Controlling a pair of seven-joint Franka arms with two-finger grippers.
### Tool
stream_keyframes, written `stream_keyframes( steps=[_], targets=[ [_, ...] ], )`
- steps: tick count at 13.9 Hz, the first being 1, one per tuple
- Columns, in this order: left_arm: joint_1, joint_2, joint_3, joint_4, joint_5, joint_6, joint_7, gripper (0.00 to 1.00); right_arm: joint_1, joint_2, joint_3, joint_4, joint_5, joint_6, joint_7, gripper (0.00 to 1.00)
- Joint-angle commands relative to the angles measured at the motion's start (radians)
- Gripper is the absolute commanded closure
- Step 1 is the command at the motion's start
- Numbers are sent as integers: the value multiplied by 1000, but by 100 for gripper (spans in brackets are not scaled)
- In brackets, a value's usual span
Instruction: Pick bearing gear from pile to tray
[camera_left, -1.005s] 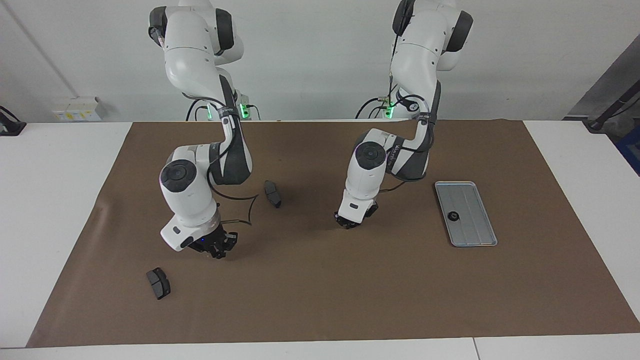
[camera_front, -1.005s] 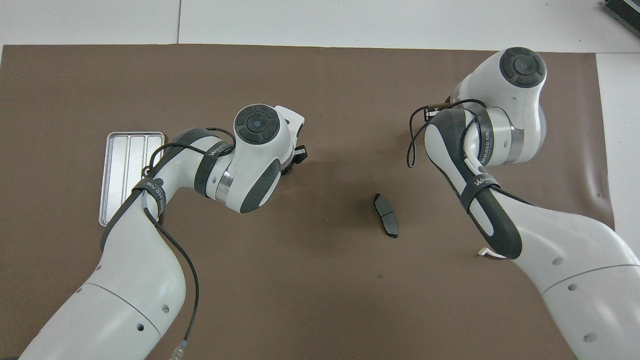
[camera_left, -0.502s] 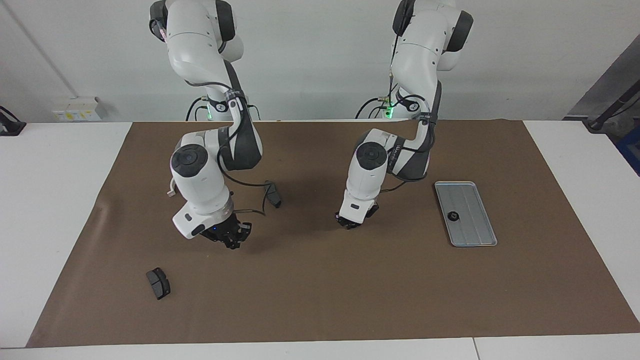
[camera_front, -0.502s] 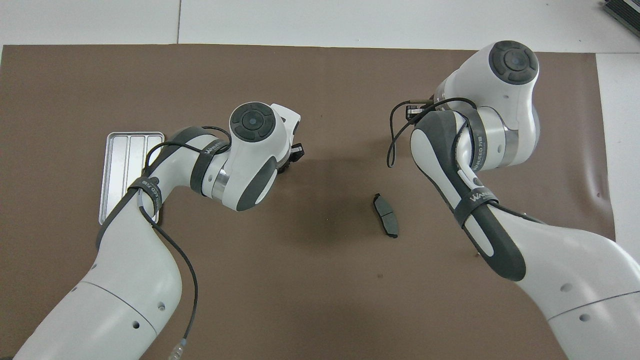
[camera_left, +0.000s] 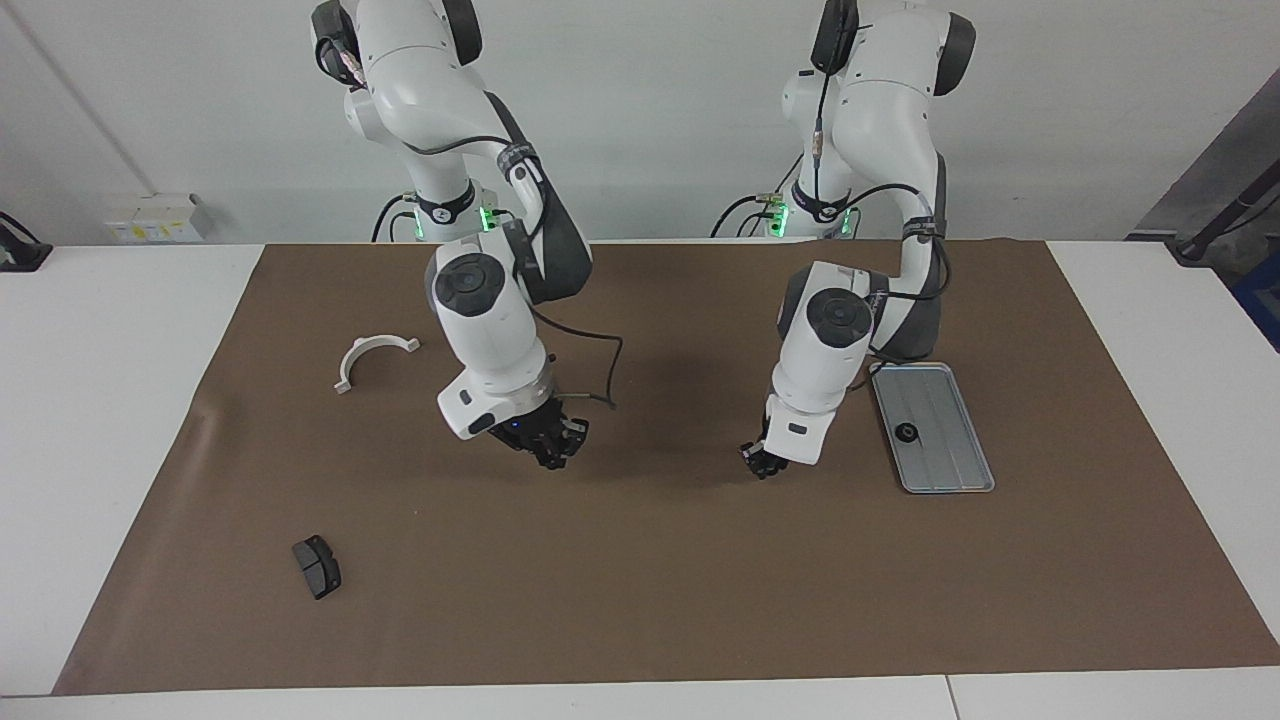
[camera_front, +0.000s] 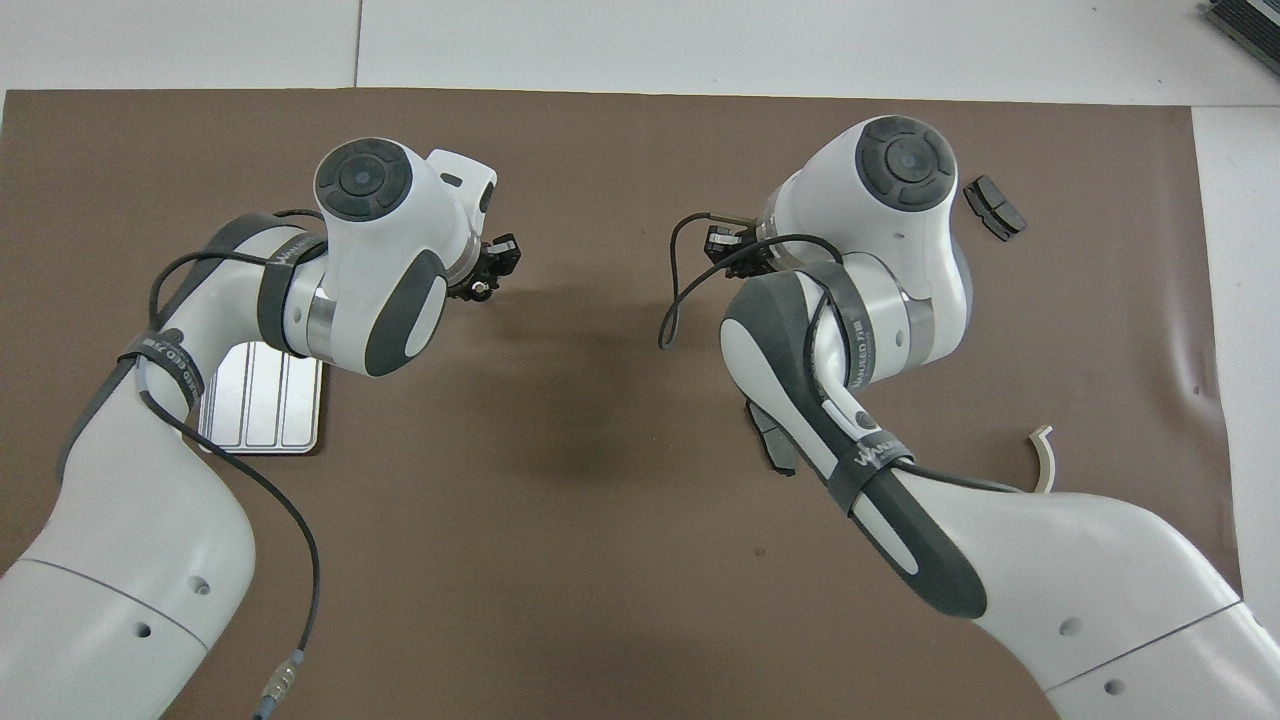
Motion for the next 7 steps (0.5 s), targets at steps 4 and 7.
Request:
stream_keyframes(
  steps=[4, 7],
  targets=[
    [155, -94, -7, -34, -20, -154, 408, 100, 188, 83, 5, -28, -2, 269, 306, 100],
    [236, -129, -5, -84, -20, -173, 616, 100, 247, 125, 7, -28, 0, 340, 354, 100]
  ],
)
